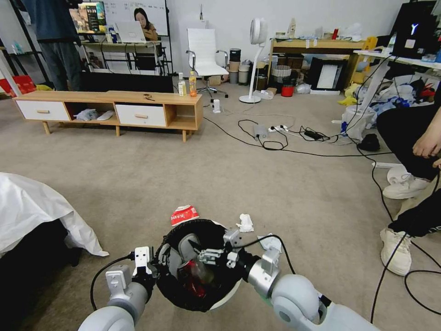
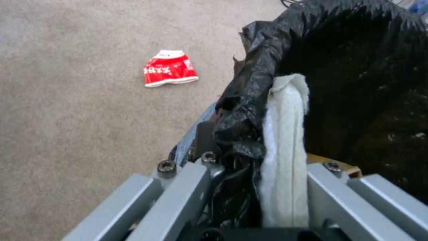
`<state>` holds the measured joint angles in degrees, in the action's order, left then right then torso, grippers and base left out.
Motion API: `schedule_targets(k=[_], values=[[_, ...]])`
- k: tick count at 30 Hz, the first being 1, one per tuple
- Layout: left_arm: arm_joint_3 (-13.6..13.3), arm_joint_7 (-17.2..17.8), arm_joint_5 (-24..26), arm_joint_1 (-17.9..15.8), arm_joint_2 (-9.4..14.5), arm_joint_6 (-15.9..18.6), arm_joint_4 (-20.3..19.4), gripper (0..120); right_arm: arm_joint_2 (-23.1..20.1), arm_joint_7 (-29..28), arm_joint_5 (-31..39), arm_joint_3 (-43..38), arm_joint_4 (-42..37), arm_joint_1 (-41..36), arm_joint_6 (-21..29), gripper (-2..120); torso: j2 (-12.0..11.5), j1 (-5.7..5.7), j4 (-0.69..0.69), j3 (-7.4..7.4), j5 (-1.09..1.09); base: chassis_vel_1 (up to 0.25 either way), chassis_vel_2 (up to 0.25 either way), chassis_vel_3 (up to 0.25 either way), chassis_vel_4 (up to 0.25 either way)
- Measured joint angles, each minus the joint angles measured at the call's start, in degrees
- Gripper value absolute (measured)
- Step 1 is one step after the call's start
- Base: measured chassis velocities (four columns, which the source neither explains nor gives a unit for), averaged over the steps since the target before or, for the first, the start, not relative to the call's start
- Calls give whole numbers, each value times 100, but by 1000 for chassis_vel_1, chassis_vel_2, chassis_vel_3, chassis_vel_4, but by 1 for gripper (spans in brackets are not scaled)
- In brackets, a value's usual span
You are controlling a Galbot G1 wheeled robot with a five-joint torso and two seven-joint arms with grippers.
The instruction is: Pick up the trash bin and place the garbage on the floor into it.
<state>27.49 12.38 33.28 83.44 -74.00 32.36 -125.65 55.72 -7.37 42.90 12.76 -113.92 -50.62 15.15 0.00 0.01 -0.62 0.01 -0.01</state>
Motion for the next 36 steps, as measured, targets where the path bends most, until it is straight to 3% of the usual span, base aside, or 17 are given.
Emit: schedule_targets(k=[3,8,11,14,17,19,23,27,31,33,35,36], values=[[36,0,-3,14,9,-4,-13,6,20,83,-52,-66,-3,16,-30,100,0,0,-1,0,1,0,0,0,0],[48,-5,-53,24,-8,-15,-3,6,42,711,-624,-254,-47,-11,-641,100,0,0,-2,0,1,0,0,0,0],[43,-5,-63,23,-12,-16,3,6,38,769,-672,-287,-79,-16,-693,100,0,0,-1,0,1,0,0,0,0],[59,-9,-110,15,-30,-23,49,6,-10,1359,-1015,-731,-389,-41,-1137,100,0,0,-1,0,0,0,0,0,0],[73,-9,-110,15,-32,-25,56,6,-23,1496,-1042,-896,-487,-45,-1225,100,0,0,-1,0,0,0,0,0,0],[118,-10,-110,9,-37,-28,83,6,-42,1838,-1081,-1428,-731,-21,-1556,100,0,0,-2,0,0,0,0,0,0],[158,-11,-108,-4,-65,-31,96,6,-58,1990,-1109,-1948,-873,36,-1876,100,0,0,0,0,1,0,0,0,0],[168,-11,-105,-9,-79,-32,98,6,-76,1992,-1096,-2097,-911,28,-1912,100,0,0,0,0,1,0,0,0,0],[228,-11,-86,-46,-132,-34,98,6,-180,1825,-1030,-2767,-950,-208,-1926,100,0,0,-4,0,2,0,0,0,0],[255,-12,-67,-61,-151,-34,86,6,-180,1661,-1049,-2919,-917,-312,-1852,100,0,0,0,0,0,0,0,0,0],[302,-11,-41,-73,-167,-34,61,6,-157,1321,-1090,-3077,-866,-465,-1703,100,0,0,-2,1,1,0,0,0,0],[398,-10,5,-77,-170,-34,3,6,-82,683,-1210,-3189,-792,-642,-1435,100,0,0,-2,0,1,0,0,0,0]])
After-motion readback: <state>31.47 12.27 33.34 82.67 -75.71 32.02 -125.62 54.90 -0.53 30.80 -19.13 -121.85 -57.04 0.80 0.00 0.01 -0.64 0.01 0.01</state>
